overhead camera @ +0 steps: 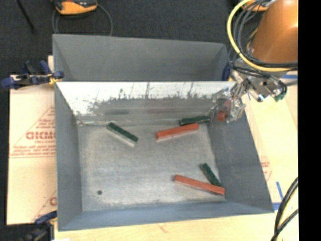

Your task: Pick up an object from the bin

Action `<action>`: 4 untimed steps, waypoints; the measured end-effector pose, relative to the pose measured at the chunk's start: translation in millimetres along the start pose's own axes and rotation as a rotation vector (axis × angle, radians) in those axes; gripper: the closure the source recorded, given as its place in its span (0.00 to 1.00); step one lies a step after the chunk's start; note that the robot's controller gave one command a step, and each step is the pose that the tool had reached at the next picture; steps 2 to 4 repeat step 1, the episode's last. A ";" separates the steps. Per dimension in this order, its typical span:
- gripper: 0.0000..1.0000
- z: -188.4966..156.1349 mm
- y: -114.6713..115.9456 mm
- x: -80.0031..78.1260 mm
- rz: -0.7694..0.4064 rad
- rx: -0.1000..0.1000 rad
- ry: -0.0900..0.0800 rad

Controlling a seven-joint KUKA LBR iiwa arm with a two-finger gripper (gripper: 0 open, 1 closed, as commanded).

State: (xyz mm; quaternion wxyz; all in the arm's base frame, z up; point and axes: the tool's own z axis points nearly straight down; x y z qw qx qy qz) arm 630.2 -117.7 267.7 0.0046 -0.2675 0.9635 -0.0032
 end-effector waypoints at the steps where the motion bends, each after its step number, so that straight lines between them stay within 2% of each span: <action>1: 1.00 2.4 17.4 0.5 -0.264 -0.008 0.004; 4: 1.00 2.4 17.4 0.5 -0.264 -0.008 0.004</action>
Offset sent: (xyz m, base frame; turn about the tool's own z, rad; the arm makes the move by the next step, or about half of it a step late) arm -0.0102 0.0149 -0.0034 -0.2649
